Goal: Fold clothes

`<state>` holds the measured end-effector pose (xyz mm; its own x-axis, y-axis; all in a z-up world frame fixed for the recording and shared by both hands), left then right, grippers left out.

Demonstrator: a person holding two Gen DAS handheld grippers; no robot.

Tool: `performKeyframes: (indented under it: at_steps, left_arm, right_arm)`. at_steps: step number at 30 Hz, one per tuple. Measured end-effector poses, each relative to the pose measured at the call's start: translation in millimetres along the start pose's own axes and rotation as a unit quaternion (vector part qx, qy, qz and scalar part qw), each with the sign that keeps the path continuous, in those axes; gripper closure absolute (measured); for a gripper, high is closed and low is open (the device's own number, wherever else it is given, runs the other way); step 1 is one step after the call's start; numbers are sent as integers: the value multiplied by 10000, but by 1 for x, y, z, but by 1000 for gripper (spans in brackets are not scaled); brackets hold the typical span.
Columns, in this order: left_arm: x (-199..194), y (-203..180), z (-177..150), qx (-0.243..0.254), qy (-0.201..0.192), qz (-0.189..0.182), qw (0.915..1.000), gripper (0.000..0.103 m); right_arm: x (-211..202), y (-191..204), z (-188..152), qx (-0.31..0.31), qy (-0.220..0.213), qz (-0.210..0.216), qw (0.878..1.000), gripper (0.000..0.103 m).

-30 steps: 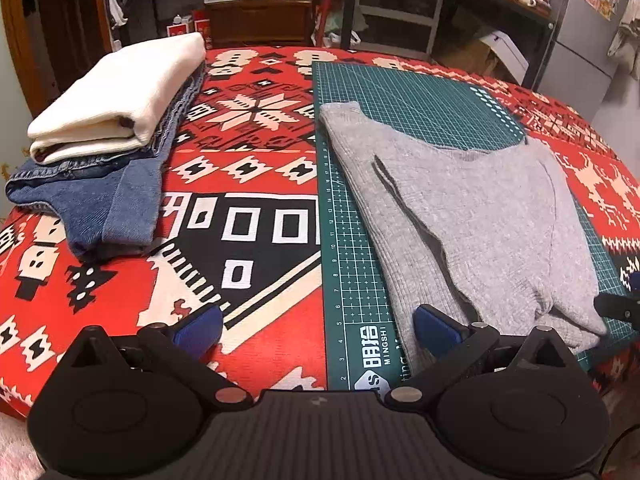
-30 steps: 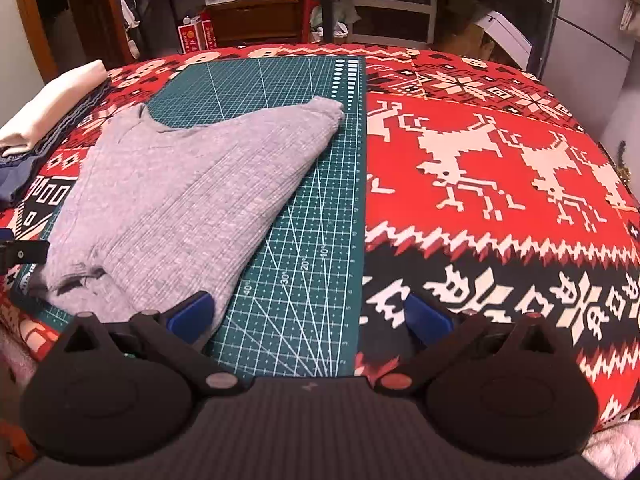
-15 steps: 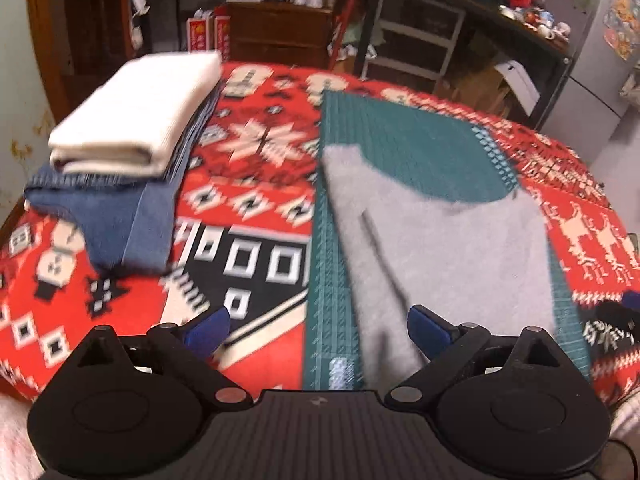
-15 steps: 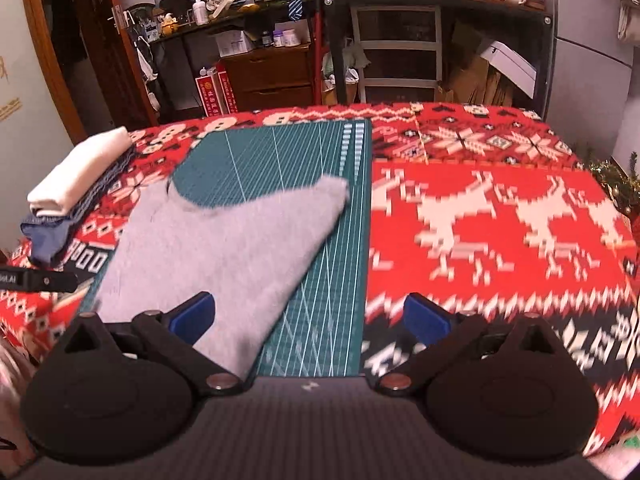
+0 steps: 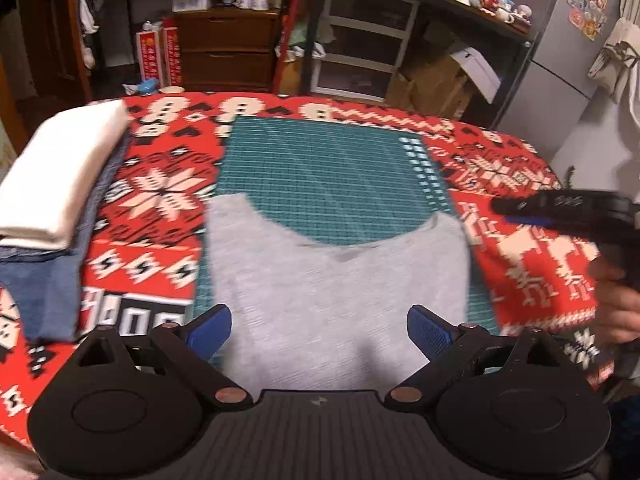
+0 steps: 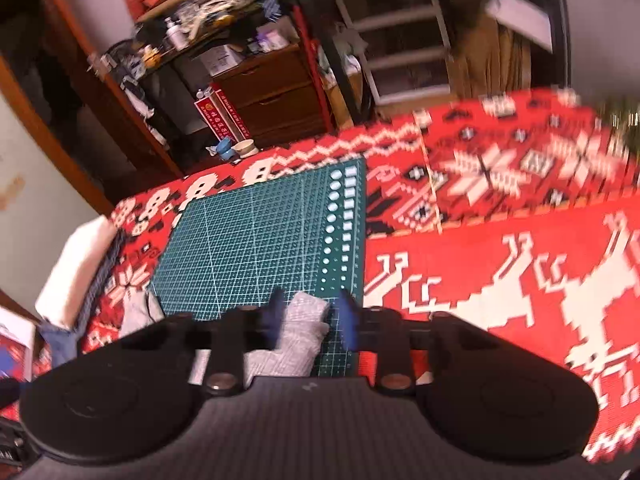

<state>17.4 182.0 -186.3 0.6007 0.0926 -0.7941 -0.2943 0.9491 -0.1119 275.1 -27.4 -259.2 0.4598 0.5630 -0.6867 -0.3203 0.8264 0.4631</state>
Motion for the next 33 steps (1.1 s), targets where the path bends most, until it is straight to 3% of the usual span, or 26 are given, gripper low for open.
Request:
performKeyframes:
  at_steps: [1,4,8,11,18,30,33]
  left_arm:
    - [5,-6,5,-15,58,-56,10000,16]
    - [21,-25,22,-115,295,-312,9990,26]
    - [48,-42,42,-452,545,-576,9958,50]
    - [69,-47,53,-848,781,-832,9898,62]
    - [90,-62,60,-897,940,-1124,9851,62]
    - [110,-62,45,-866,1262,-1042,9827,62]
    - [108,-60,46,-866,1229,-1034,9832,62]
  right_arm:
    - [3,-5,-1,85,99,35,9999,93]
    - [9,-14,-7,252,224,300,9990,102]
    - [23,-26,-11,746,431,751,9934,103]
    - [36,-34,-13,1061,602,991,9876,103]
    - [65,-40,-15,1227,850,855,9851,103]
    - [72,-44,-10,1292,833,645,9860,103]
    - [68,-51,-8,1384,794,662,9850,99]
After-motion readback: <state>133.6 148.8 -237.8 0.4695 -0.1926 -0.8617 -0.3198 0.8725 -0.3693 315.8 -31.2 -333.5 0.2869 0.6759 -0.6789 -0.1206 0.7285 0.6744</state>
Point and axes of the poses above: each gripper's, at about its wrist camera, not at the fingertips, and x roughly the way its jaws point, y to its left, z to its top, the point moved 2 cm from there along x, roughly the way its jaws point, and after that the axes turned 3 degrees about x, right-handed, at the moved point
